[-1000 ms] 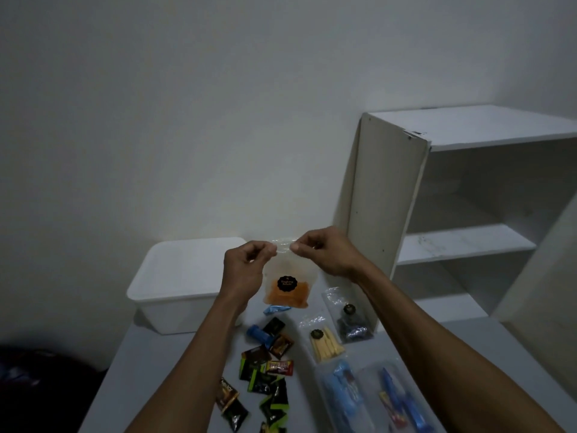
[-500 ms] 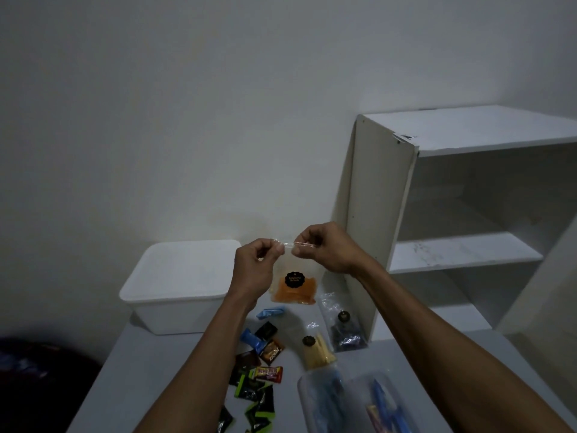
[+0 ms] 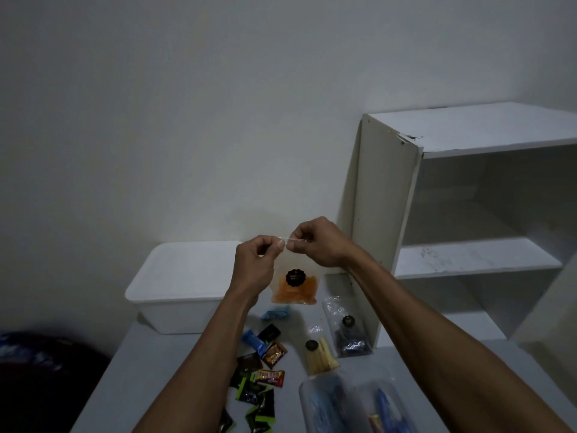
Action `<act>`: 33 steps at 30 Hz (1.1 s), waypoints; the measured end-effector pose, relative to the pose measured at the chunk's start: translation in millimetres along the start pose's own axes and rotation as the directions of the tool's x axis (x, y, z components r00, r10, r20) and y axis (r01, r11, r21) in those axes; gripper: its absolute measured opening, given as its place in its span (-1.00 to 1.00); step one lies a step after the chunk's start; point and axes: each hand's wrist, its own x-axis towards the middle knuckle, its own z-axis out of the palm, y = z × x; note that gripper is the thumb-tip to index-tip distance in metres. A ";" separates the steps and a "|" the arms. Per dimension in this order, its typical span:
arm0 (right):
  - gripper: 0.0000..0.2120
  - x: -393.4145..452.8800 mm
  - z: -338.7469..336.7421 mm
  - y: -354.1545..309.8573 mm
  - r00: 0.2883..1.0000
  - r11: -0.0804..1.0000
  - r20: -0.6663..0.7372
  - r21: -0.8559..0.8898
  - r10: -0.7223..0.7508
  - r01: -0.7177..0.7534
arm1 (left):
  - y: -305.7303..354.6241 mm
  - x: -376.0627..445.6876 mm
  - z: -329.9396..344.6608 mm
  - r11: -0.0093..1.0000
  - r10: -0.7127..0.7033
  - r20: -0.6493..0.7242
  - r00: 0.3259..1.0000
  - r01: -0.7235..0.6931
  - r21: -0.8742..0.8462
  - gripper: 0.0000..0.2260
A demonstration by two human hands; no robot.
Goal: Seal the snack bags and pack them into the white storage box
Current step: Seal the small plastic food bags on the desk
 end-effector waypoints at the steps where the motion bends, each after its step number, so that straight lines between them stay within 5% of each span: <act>1: -0.89 1.3 0.3 -0.7 1.000 1.000 -0.002 -0.001 0.008 -0.008 | 0.1 0.5 -0.1 1.000 -0.004 -0.001 1.000 0.004 -0.008 -0.92; 33: -0.87 1.2 8.1 2.9 0.977 0.895 -0.070 0.418 0.200 -0.153 | 0.5 8.5 -23.1 0.997 -0.048 -0.132 0.990 0.040 -0.062 -0.91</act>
